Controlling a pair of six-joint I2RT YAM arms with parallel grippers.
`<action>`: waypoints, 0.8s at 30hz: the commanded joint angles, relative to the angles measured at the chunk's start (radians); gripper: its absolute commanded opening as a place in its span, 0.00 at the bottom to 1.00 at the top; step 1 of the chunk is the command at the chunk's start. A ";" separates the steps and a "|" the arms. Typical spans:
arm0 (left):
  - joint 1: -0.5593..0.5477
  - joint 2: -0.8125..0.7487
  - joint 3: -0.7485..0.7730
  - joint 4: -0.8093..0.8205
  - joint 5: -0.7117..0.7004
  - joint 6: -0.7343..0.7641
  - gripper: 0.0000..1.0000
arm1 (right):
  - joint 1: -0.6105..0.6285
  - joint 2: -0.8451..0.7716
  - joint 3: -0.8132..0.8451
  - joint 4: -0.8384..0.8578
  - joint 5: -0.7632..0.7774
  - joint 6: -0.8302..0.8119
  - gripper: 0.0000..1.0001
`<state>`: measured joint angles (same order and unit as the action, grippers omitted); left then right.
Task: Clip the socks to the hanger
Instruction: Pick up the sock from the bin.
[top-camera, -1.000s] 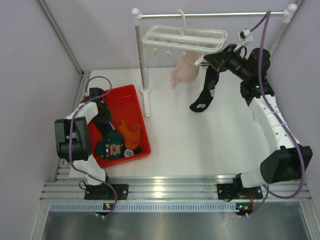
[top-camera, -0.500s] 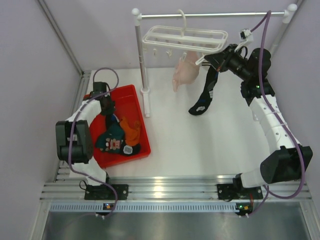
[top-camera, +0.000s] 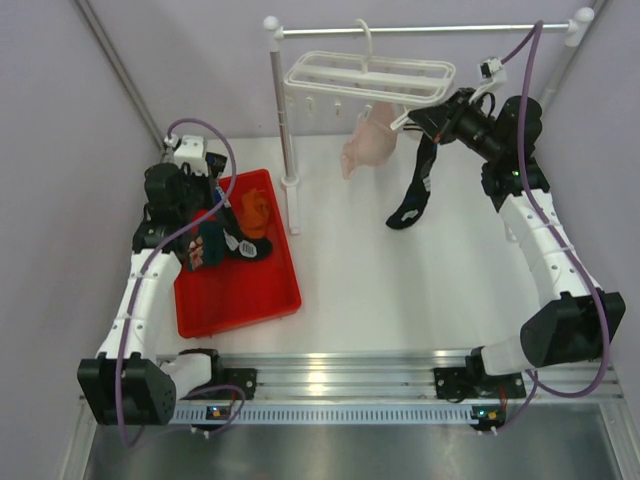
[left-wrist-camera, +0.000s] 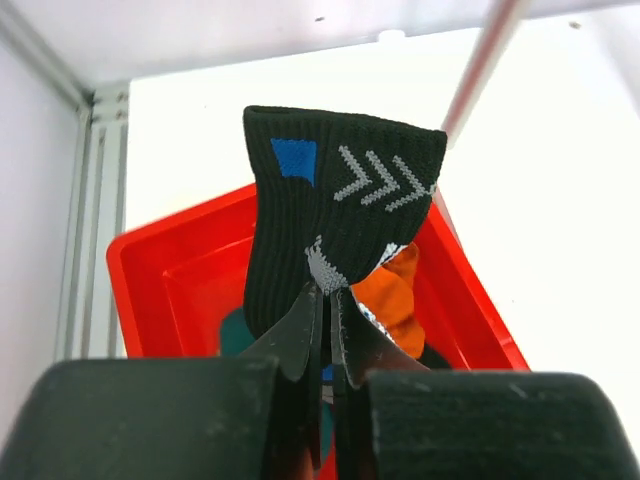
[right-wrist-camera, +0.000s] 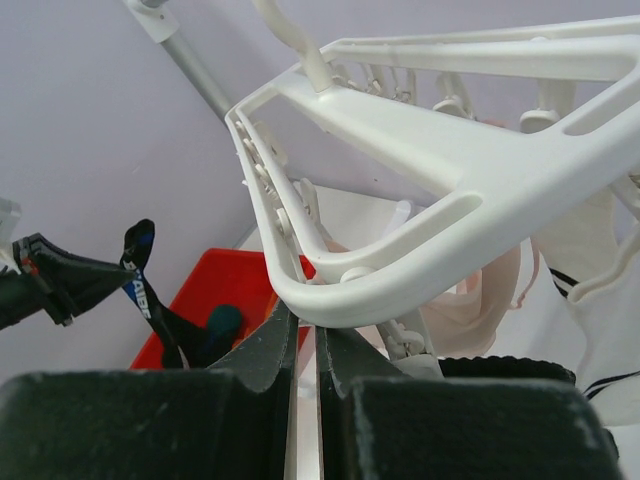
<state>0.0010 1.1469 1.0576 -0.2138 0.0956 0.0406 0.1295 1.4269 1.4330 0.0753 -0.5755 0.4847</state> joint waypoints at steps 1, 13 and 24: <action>0.002 -0.045 -0.022 0.103 0.143 0.151 0.00 | -0.011 -0.028 0.015 0.030 -0.023 0.006 0.00; -0.045 -0.050 0.142 0.114 0.518 0.257 0.00 | -0.010 -0.026 0.026 0.032 -0.024 0.006 0.00; -0.301 0.020 0.300 0.113 0.511 0.223 0.00 | -0.010 -0.028 0.014 0.043 -0.023 0.018 0.00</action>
<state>-0.2310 1.1370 1.3197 -0.1337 0.6060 0.2398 0.1284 1.4269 1.4330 0.0769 -0.5800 0.4946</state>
